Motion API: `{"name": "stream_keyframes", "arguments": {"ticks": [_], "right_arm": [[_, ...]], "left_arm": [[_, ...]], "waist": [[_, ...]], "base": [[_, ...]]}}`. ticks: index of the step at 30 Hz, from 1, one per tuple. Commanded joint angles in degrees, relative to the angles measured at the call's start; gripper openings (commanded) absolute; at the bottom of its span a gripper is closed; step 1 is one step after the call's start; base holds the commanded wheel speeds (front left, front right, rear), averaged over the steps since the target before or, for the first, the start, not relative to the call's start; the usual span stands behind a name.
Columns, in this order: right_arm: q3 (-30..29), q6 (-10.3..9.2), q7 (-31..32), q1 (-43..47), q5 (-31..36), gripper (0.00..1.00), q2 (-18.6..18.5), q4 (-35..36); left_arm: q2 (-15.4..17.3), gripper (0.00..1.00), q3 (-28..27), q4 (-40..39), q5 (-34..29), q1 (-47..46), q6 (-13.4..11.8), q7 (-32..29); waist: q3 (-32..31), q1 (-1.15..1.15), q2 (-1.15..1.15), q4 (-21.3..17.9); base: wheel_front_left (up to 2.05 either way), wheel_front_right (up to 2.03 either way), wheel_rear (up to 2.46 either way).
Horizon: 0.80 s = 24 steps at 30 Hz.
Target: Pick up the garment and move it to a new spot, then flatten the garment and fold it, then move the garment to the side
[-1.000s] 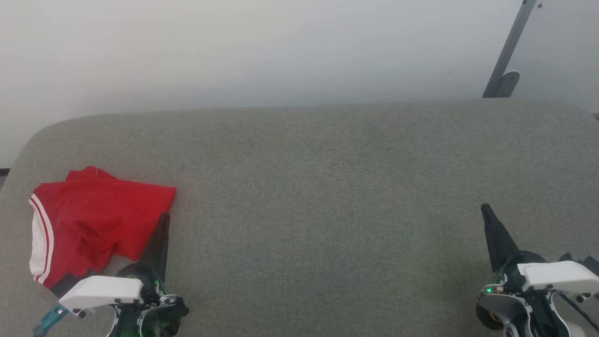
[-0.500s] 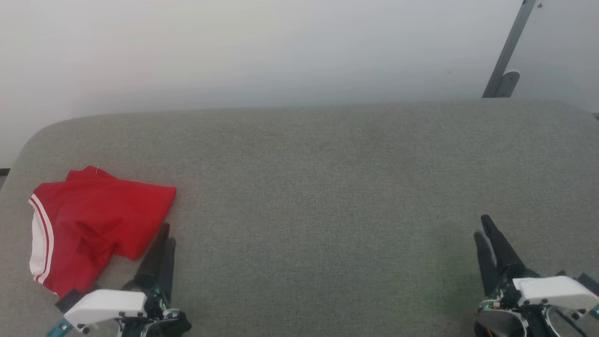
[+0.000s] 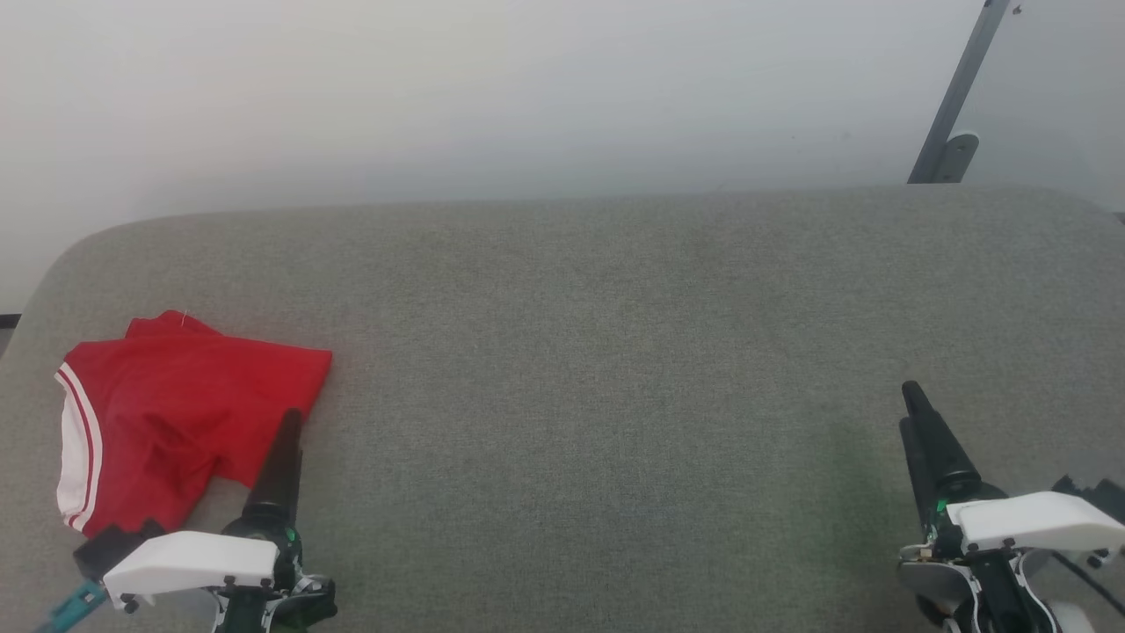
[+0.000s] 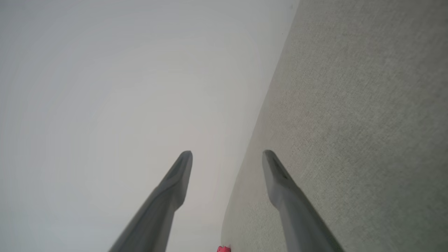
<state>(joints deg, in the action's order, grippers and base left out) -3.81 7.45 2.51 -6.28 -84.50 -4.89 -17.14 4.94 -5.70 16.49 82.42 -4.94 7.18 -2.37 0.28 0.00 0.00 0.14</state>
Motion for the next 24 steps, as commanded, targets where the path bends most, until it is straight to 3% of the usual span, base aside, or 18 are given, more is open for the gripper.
{"name": "stream_keyframes", "arguments": {"ticks": [1, 16, 24], "right_arm": [[0.44, 0.02, -0.76, -2.12, 2.24, 1.0, -0.9, 0.41], [0.37, 0.02, -4.33, -3.33, 23.27, 1.0, -2.08, 1.55], [0.58, 0.02, -6.01, -3.55, 33.41, 1.0, -2.25, 2.1]], "left_arm": [[0.36, 1.0, -0.48, -1.23, -2.98, -1.66, -0.2, 0.65], [0.67, 1.0, -0.51, -4.4, -25.84, -0.13, -2.04, 4.19], [1.32, 1.0, 0.64, -4.35, -33.75, 0.57, -3.78, 5.86]], "waist": [[0.0, 0.0, 0.0, 0.03], [0.1, 0.0, 0.0, 0.19], [0.06, 0.0, 0.0, 0.15]], "base": [[0.0, 0.0, 0.0], [0.0, 0.0, 0.0], [0.0, 0.0, 0.0]]}}
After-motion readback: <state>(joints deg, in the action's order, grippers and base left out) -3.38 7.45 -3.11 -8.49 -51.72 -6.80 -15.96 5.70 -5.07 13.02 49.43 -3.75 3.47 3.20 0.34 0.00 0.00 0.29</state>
